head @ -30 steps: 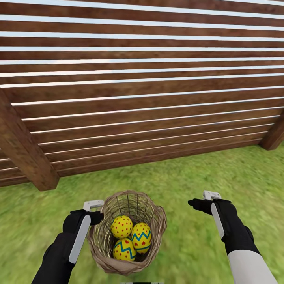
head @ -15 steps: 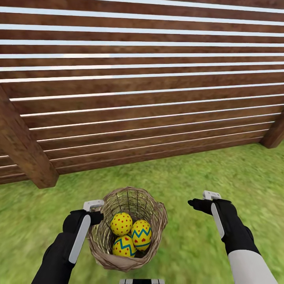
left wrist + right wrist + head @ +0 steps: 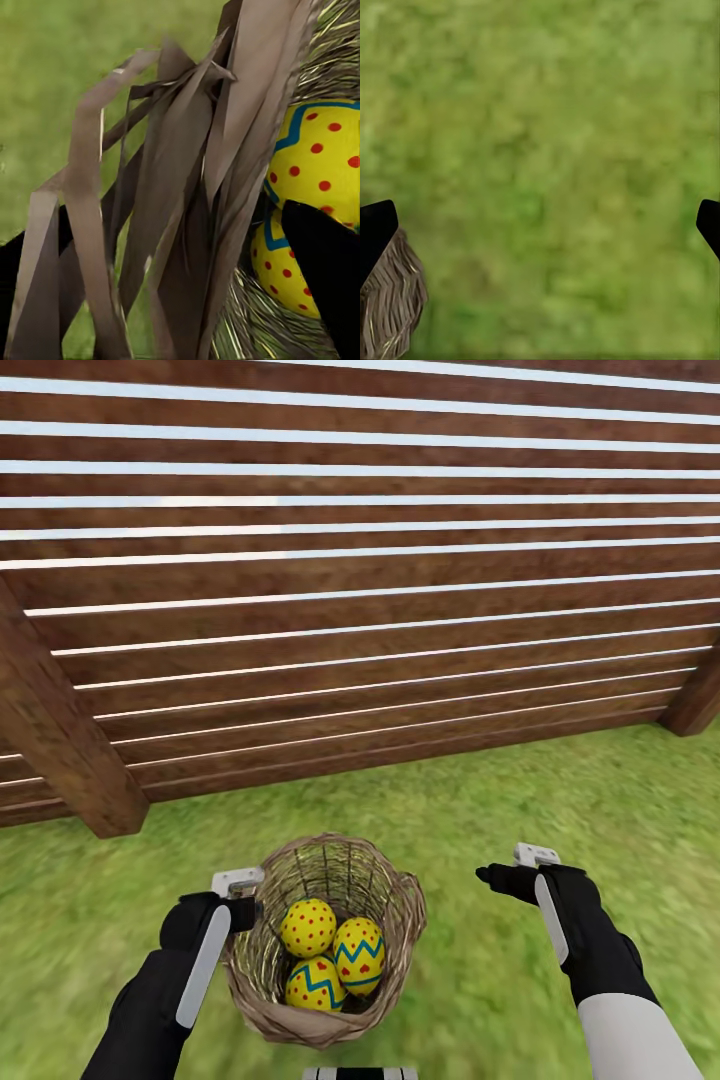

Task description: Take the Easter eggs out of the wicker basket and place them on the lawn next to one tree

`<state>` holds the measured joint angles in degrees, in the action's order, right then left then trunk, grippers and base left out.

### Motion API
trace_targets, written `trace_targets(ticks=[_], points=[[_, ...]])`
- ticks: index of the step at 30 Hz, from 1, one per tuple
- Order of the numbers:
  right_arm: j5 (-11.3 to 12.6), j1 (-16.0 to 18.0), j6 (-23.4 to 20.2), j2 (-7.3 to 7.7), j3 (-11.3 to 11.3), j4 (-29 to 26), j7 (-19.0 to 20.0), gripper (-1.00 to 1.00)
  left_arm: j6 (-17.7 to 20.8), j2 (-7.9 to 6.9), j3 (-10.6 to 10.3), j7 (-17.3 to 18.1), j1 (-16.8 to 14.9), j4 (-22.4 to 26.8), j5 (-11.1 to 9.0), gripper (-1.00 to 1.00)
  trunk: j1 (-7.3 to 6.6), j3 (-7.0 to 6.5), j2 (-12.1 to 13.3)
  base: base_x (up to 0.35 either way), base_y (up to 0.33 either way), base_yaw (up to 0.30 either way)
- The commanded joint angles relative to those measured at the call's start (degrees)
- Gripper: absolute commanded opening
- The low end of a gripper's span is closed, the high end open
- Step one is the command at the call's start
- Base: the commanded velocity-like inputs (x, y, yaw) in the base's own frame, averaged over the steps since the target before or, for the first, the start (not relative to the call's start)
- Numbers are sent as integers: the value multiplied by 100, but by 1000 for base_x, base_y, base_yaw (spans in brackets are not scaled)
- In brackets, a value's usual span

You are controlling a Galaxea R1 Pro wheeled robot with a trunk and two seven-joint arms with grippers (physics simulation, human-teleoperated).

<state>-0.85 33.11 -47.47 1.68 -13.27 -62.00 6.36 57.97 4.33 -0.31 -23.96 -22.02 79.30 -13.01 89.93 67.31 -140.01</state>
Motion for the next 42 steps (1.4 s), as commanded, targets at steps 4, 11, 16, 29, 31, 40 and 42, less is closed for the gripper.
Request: trace_targets(ticks=[4,11,16,29,31,40,42], points=[[-12,3,-26,6,-9,-6,32,100,4,0,-4,-56,-4,-45,-119,-100,-1,5,-2,0,0,0],[-12,3,-26,5,-9,11,40,100,4,6,-12,-56,-4,-9,-123,-100,-23,-13,38,0,0,0],[-12,3,-26,-8,-9,12,40,100,4,-2,-13,-56,-4,-5,-115,-100,-133,-103,239,0,0,0],[-12,3,-21,-27,-1,10,38,100,4,-2,-13,-56,-4,6,-114,-100,-418,-336,760,0,0,0],[-12,3,-18,-28,0,15,40,100,4,-2,-13,-56,-4,6,-114,-100,-462,-372,840,0,0,0],[-8,3,1,-45,0,88,32,100,4,-2,-13,-56,-4,6,-121,-100,-660,-534,1201,0,0,0],[-25,3,11,-45,7,177,32,100,4,-2,-13,-56,-4,6,-122,-100,-704,-570,1281,0,0,0]])
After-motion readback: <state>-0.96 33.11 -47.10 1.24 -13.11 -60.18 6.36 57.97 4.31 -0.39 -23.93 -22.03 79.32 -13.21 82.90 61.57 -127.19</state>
